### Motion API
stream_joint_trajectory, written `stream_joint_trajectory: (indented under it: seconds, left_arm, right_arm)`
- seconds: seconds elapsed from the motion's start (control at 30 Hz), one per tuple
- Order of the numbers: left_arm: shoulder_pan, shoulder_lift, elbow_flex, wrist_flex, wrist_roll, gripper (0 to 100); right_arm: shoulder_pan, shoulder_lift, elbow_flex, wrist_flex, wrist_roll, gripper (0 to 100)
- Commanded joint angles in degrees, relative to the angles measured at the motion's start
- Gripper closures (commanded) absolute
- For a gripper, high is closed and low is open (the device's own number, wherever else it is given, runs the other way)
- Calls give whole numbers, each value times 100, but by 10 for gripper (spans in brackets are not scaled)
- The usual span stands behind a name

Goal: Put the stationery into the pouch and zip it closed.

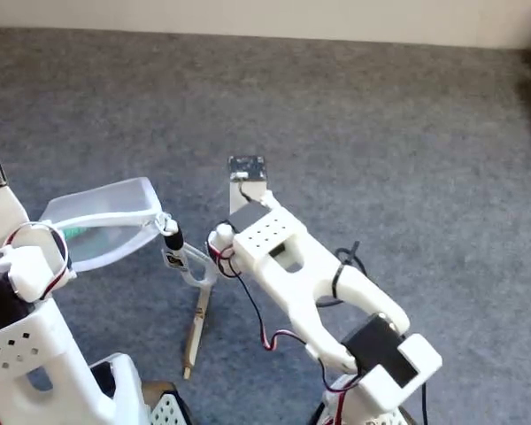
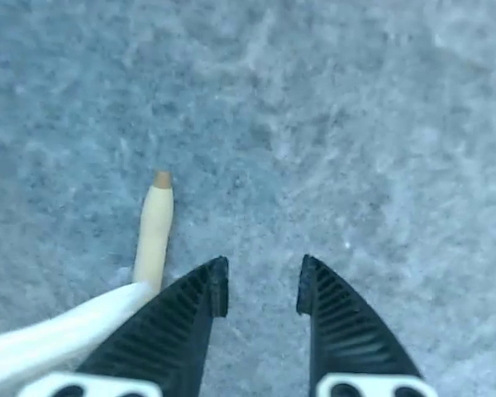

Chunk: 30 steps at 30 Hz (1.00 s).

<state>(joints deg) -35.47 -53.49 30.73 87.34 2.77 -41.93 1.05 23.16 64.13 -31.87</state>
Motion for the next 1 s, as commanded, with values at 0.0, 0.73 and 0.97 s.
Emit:
stream_joint_trajectory:
  seconds: [0.0, 0.73, 0.97]
  left_arm:
    - [-48, 92, -31, -132, -9, 989]
    - [-57, 84, -31, -114, -9, 989]
    - [-48, 84, -31, -114, -9, 989]
  right_arm:
    - [-268, 40, -391, 48, 105, 865]
    - [-629, 92, -787, -673, -791, 865]
    - [-629, 92, -752, -1024, -791, 865]
